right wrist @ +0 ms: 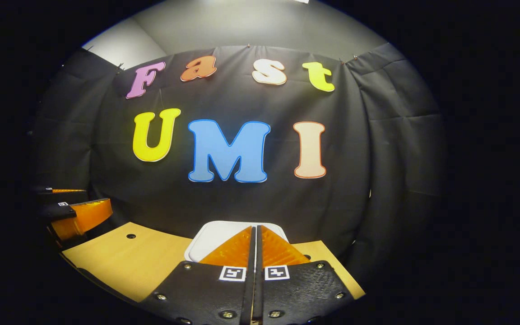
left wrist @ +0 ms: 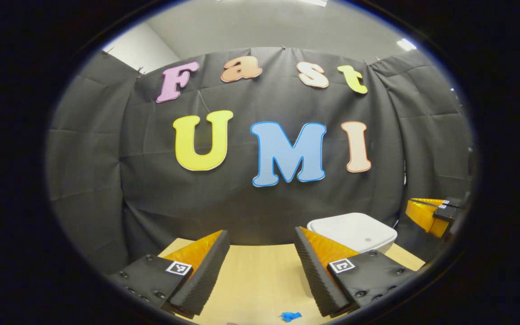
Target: Press the lid of the desktop garbage bin to open it, pick up the crumpled paper on the desktop and throw it into the bin, then pick up the pop can on the desktop and drop it into the bin, and finally close the garbage bin lid.
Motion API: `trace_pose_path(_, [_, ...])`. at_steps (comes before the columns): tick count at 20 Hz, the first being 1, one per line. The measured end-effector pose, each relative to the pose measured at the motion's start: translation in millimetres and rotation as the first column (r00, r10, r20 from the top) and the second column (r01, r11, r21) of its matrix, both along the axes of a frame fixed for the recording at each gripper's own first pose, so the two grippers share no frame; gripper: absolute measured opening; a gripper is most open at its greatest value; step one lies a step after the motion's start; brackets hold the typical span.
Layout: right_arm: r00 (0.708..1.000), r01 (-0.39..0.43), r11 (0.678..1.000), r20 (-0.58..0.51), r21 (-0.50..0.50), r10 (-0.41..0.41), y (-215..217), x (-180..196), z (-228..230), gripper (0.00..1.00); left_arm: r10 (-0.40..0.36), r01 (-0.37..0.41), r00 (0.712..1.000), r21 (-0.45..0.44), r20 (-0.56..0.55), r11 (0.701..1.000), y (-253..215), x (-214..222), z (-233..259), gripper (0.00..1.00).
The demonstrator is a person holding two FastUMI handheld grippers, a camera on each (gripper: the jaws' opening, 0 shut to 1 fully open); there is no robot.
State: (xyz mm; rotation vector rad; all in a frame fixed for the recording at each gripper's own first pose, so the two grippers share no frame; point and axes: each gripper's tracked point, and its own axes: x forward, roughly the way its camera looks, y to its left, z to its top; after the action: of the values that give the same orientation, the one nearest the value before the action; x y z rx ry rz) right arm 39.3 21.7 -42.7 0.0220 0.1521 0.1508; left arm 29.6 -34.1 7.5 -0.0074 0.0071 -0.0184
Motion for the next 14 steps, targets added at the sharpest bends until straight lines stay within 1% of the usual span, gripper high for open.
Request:
trace_pose_path(5, [1.0, -0.025, 1.0, -0.003, -0.003, 0.025, 7, 6, -4, 0.01, -0.003, 0.003, 1.0, 0.002, 0.003, 1.0, 0, 0, 0, 0.95])
trace_pose_path(8, [0.998, -0.053, 0.999, -0.043, 0.01, 0.053, 15, 15, -20, 0.01, -0.004, 0.004, 1.0, 0.007, 0.008, 1.0, 0, 1, 2, 0.95])
trace_pose_path(14, [0.99, -0.073, 0.997, -0.118, 0.025, 0.075, 26, 33, -46, 0.01, -0.002, 0.002, 1.0, 0.012, 0.004, 1.0, 4, 2, 0, 0.95])
